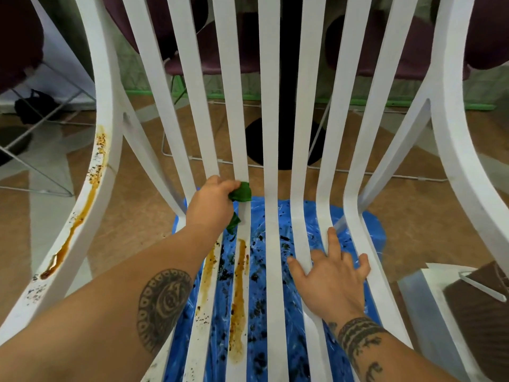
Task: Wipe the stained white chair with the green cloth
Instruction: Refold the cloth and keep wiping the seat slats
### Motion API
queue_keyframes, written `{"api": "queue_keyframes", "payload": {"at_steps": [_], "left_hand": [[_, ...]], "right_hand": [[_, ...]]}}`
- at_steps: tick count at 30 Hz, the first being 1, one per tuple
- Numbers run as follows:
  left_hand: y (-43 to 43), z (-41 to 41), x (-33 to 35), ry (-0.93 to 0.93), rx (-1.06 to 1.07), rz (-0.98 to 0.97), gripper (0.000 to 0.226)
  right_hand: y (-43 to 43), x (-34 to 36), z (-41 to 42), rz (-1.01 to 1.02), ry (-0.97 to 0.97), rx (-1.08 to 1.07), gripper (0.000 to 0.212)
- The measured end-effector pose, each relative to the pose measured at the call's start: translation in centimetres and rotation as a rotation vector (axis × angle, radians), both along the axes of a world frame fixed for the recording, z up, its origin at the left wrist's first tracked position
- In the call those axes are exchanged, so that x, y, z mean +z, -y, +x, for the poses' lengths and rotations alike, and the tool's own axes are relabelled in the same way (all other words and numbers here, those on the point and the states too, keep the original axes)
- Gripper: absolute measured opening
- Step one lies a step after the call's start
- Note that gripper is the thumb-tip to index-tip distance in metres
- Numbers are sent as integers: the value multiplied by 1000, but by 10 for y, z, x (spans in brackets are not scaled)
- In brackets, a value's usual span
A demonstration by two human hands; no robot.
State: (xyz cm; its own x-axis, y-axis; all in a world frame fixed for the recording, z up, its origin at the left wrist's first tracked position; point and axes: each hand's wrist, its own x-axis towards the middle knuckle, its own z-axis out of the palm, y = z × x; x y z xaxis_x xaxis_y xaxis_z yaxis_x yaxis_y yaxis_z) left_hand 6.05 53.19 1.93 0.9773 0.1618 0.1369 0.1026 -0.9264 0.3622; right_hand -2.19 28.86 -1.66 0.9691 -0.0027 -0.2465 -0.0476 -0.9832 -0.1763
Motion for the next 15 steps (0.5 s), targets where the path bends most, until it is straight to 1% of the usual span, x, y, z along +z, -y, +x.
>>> {"api": "queue_keyframes", "payload": {"at_steps": [2,4,6,8,10,11,15], "left_hand": [[2,-3,-3,-117,-51,85,54],[6,-4,-5,-227,-86,124,53],[12,-2,-4,-312,-103,159,47],[19,-2,-2,-390,-135,214,36],[25,-8,1,-430,-145,256,26],[27,-12,2,-438,-139,259,26],[31,-29,3,-485,-121,249,36]], "right_hand": [[0,-1,0,5,1,-3,73],[0,-1,0,6,7,-2,71],[0,-1,1,10,13,-3,70],[0,-2,0,-4,9,-2,70],[0,-3,-1,-6,15,0,70],[-1,-3,-1,-4,17,-2,70],[0,-2,-1,3,14,1,71]]}}
